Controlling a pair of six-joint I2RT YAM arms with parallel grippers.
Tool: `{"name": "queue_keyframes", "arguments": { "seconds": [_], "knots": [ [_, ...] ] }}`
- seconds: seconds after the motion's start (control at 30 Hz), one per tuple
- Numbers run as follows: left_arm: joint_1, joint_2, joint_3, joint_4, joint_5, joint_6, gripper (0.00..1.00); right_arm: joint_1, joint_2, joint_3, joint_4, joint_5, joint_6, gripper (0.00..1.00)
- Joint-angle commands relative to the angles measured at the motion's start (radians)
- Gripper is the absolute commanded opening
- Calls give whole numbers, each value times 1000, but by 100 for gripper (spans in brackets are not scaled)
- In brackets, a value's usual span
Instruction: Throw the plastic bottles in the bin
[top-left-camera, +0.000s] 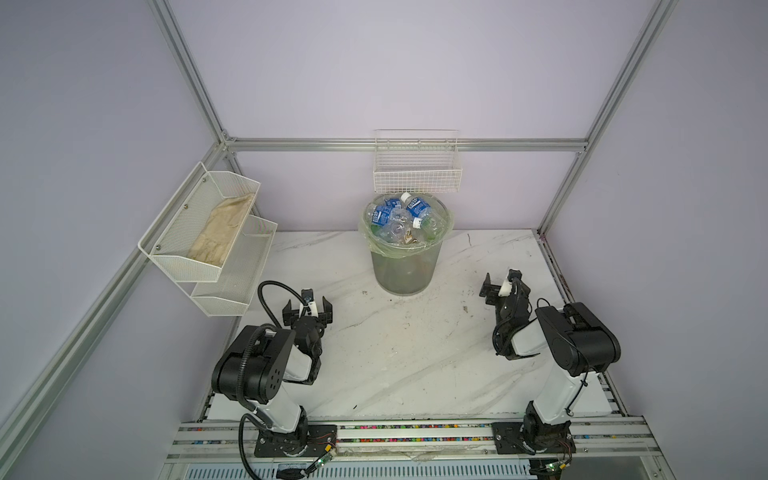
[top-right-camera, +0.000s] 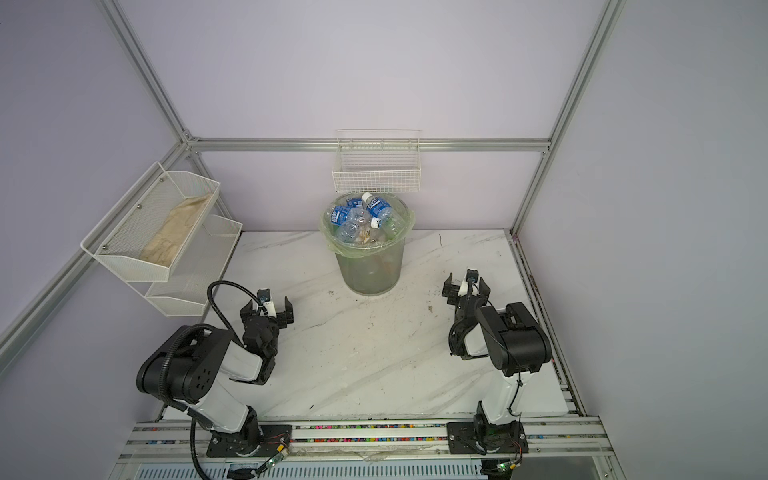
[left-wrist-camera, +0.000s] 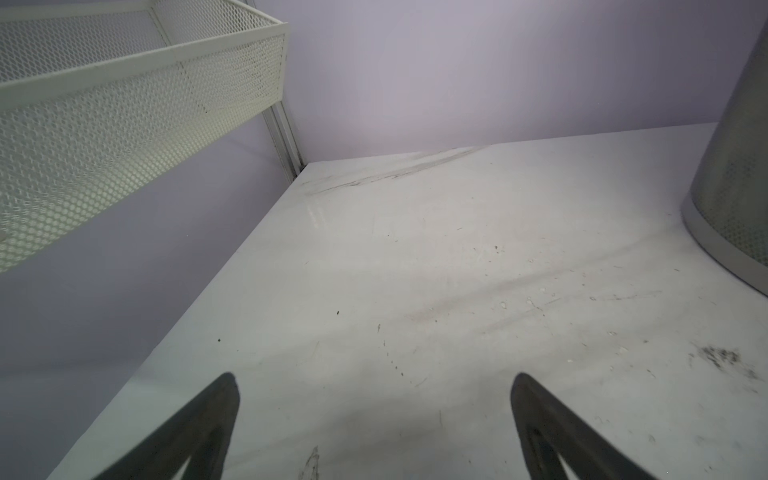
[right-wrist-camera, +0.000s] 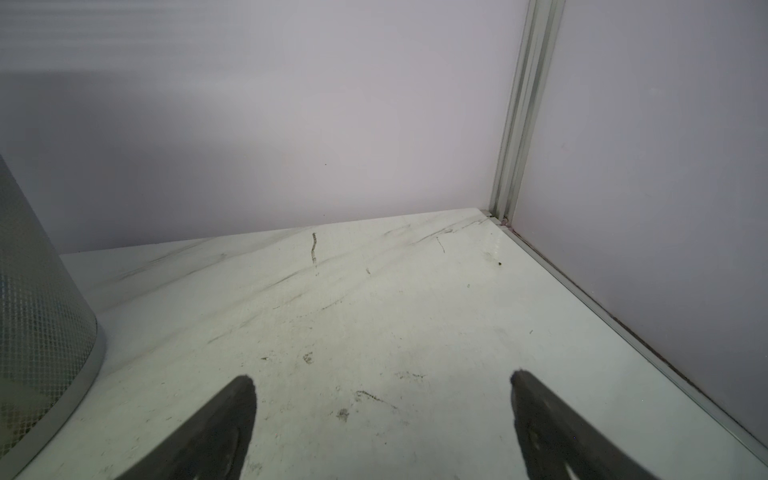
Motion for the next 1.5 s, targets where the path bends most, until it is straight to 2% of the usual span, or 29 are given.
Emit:
{"name": "queue_keyframes", "arguments": {
  "seconds": [0.0,0.13,1.47],
  "knots": [
    [35,-32,108,-159,-6,-73,100,-14,-17,19,-33,-2,23,97],
    [68,-40,119,-198,31,-101,100,-18,-19,18,-33,-6,20,97],
    [68,-46,115,-195,33,-102,100,-18,-23,15,-29,-4,5,97]
  ]
}}
